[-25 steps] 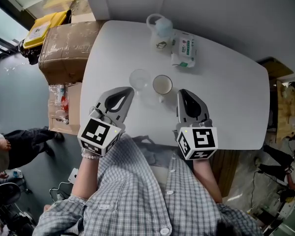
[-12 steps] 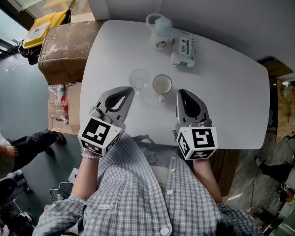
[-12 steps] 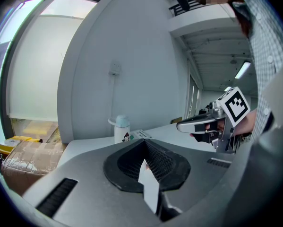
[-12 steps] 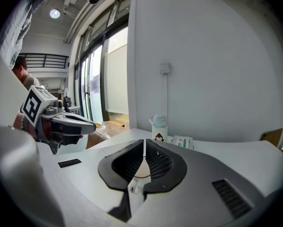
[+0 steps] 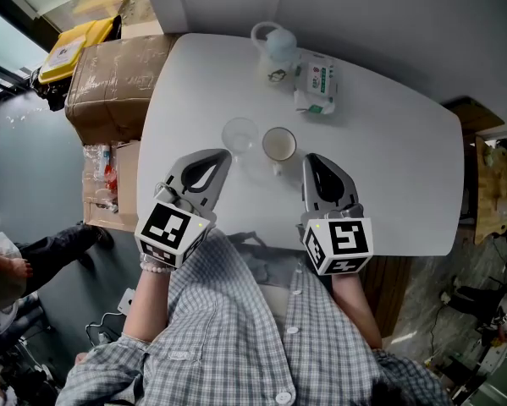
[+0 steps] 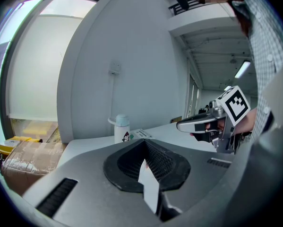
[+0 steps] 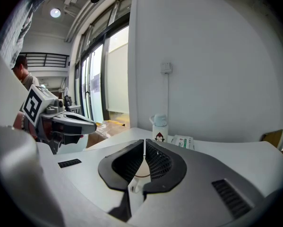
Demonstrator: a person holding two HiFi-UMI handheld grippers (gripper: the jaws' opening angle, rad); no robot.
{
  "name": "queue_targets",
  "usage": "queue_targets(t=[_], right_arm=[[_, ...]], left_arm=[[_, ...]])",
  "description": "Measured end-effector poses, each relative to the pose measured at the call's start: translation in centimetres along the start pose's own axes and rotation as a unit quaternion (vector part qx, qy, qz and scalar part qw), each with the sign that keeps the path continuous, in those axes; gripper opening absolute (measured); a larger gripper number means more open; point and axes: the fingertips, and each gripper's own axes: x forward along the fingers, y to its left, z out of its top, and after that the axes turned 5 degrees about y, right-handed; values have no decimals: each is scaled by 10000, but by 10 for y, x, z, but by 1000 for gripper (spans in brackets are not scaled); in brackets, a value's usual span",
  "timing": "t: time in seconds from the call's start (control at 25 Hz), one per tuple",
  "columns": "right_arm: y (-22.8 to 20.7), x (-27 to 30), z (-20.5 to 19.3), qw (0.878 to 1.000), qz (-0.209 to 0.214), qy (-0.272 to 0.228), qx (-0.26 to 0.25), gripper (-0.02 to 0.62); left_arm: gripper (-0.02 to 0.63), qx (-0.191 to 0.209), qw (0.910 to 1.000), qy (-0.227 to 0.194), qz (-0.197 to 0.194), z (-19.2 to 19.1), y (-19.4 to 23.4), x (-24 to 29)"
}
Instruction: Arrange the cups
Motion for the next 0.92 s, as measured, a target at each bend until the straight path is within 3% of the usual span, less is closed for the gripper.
queue_targets(t=[0.92], right_arm=[[1, 1, -5, 10000, 32, 78, -48, 31]], left_arm=[[8, 2, 10000, 55, -4, -5, -1, 2]])
